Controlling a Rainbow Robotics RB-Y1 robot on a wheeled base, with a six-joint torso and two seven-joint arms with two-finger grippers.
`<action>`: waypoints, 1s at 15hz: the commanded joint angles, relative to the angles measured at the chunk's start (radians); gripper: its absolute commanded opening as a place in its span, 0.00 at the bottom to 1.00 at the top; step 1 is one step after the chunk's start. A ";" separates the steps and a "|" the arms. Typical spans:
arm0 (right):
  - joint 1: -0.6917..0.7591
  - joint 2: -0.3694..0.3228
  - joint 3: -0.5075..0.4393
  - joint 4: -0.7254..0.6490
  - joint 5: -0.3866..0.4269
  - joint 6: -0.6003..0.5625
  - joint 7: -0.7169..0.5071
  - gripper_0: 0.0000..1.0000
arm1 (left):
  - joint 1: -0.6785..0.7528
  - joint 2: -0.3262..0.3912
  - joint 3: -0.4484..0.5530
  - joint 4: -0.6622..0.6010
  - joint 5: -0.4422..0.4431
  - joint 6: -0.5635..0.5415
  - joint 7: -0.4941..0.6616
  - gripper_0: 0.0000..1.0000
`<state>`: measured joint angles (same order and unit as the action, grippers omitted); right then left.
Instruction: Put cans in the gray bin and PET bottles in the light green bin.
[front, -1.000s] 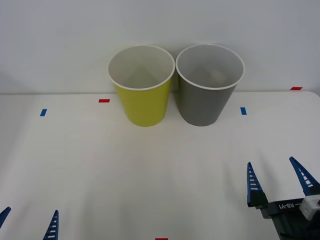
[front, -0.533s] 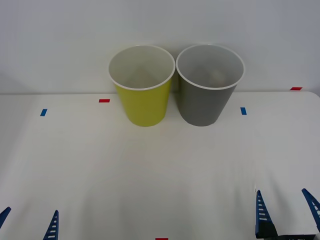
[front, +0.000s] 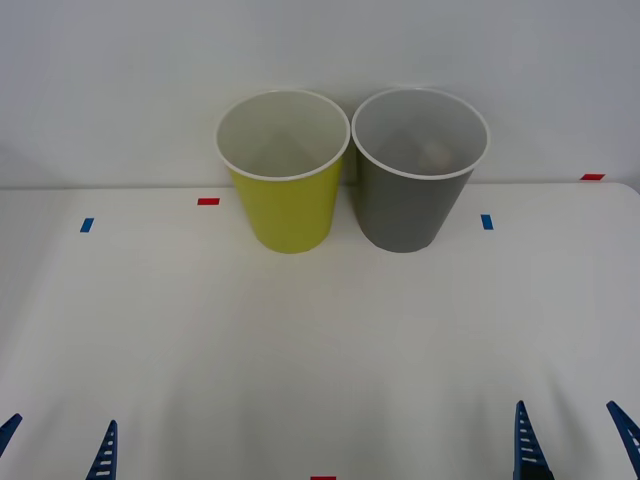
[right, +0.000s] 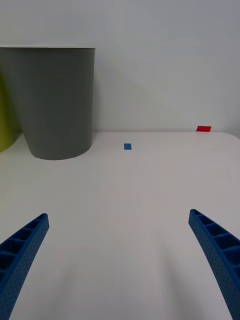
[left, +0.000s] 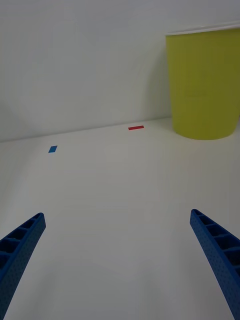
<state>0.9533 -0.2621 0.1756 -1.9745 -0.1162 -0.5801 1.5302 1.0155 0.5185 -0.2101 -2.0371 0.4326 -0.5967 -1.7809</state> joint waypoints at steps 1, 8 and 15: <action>0.010 -0.003 0.005 0.000 -0.002 0.000 -0.004 0.96 | 0.000 0.000 0.000 0.000 0.000 0.000 0.000 1.00; 0.010 -0.003 0.005 0.000 -0.002 0.000 -0.004 0.96 | 0.000 0.000 0.000 0.000 0.000 0.000 0.000 1.00; 0.010 -0.003 0.005 0.000 -0.002 0.000 -0.004 0.96 | 0.000 0.000 0.000 0.000 0.000 0.000 0.000 1.00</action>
<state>0.9634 -0.2653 0.1810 -1.9743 -0.1179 -0.5801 1.5265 1.0155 0.5185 -0.2101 -2.0371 0.4326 -0.5967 -1.7809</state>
